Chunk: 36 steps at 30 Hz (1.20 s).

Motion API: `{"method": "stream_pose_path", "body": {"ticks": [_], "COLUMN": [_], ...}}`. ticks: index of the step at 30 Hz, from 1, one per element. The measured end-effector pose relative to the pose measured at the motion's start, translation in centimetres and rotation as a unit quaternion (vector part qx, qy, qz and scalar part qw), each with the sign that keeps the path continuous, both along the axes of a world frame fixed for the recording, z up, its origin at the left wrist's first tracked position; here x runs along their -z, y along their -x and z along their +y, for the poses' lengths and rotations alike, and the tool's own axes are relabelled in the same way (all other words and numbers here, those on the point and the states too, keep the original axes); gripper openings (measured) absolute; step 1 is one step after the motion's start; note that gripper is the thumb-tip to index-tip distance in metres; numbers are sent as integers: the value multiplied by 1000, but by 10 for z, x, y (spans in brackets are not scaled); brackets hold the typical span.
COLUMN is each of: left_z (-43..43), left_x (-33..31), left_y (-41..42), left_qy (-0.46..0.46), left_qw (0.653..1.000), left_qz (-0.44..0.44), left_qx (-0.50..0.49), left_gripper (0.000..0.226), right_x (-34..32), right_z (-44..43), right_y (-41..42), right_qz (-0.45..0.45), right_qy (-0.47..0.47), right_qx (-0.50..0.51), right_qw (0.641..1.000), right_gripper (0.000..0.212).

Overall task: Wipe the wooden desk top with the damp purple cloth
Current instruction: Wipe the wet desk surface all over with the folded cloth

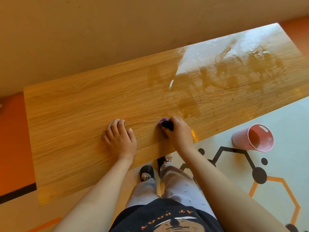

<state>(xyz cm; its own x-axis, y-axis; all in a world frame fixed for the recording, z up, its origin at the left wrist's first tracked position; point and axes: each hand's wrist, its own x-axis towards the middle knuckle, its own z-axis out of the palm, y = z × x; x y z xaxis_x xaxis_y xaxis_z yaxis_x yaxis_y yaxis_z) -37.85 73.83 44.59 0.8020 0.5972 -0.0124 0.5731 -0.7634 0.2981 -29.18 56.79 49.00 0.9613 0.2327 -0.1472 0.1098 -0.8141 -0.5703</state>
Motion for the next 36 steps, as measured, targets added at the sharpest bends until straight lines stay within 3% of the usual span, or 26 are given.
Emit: {"method": "stream_pose_path", "body": {"ticks": [5, 8, 11, 18, 21, 25, 28, 31, 36], "left_z": [-1, 0, 0, 0, 0, -1, 0, -1, -1], "left_x": [1, 1, 2, 0, 2, 2, 3, 3, 1], "left_y": [0, 0, 0, -1, -1, -2, -1, -2, -2], "left_qy": [-3, -1, 4, 1, 2, -2, 0, -1, -4], "left_qw": [1000, 1000, 1000, 1000, 1000, 1000, 1000, 1000, 1000], "left_qz": [-1, 1, -2, 4, 5, 3, 0, 0, 1], "left_qx": [-1, -1, -1, 0, -4, -7, -11, -12, -11], "left_gripper": [42, 41, 42, 44, 44, 43, 42, 42, 42], "right_x": [-1, -5, -8, -1, 0, -3, -5, -6, -1], "right_z": [-73, -88, -59, 34, 18, -45, -76, -66, 14], "right_y": [-49, -60, -42, -19, -45, -85, -103, -92, -49], "right_qz": [-17, -14, -17, -28, -26, -28, -20, -22, -16], "right_qy": [30, 65, 79, 3, 1, 29, 62, 71, 6], "right_qx": [176, 202, 146, -44, -16, 117, 160, 137, -35], "right_qw": [984, 977, 986, 999, 1000, 992, 985, 988, 999], "right_gripper": [21, 22, 17, 17, 17, 19, 24, 19, 16]}}
